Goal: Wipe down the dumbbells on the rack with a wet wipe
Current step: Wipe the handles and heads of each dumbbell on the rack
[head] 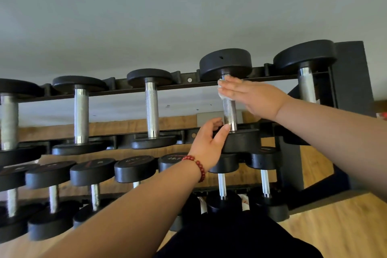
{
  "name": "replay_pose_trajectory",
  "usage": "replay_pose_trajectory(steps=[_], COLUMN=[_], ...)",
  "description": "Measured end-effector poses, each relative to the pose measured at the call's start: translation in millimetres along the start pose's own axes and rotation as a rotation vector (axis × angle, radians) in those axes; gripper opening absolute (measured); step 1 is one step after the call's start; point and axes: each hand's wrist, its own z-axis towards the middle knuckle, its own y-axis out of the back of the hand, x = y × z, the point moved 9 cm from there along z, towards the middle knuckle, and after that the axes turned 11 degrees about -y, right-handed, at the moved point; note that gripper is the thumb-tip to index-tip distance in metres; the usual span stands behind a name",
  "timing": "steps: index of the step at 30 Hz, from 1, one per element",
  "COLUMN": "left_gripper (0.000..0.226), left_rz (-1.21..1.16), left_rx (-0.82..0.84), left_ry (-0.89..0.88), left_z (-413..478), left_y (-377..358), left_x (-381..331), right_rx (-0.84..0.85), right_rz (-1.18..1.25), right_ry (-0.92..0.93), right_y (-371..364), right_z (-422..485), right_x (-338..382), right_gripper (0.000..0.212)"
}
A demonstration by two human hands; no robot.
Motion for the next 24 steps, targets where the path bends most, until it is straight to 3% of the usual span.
replay_pose_trajectory(steps=[3, 6, 8, 11, 14, 19, 21, 24], left_gripper=[0.043, 0.037, 0.038, 0.044, 0.045, 0.040, 0.041, 0.043], left_rz=[0.003, -0.008, -0.015, -0.011, -0.006, -0.012, -0.011, -0.025], left_rx=[-0.001, -0.011, -0.019, -0.023, -0.037, -0.056, -0.064, -0.097], left_ry=[0.006, -0.002, 0.001, 0.026, 0.035, 0.044, 0.070, 0.106], left_z=[1, 1, 2, 1, 0, -3, -5, -8], left_y=[0, 1, 1, 0, 2, 4, 3, 1], left_x=[1, 1, 2, 4, 2, -5, -5, -1], right_rx=[-0.002, 0.102, 0.083, 0.014, -0.023, 0.084, 0.091, 0.056], right_rz=[0.027, 0.084, 0.012, -0.050, -0.006, 0.053, 0.003, 0.049], right_ry=[-0.040, 0.088, 0.153, 0.047, -0.035, 0.222, 0.265, 0.103], right_y=[-4, -8, -2, 0, -1, -5, -2, 5], right_z=[-5, -31, -26, 0, 1, -33, -21, 2], right_x=[5, 19, 20, 2, -1, 21, 14, -2], right_gripper=[0.091, 0.093, 0.093, 0.098, 0.090, 0.077, 0.082, 0.091])
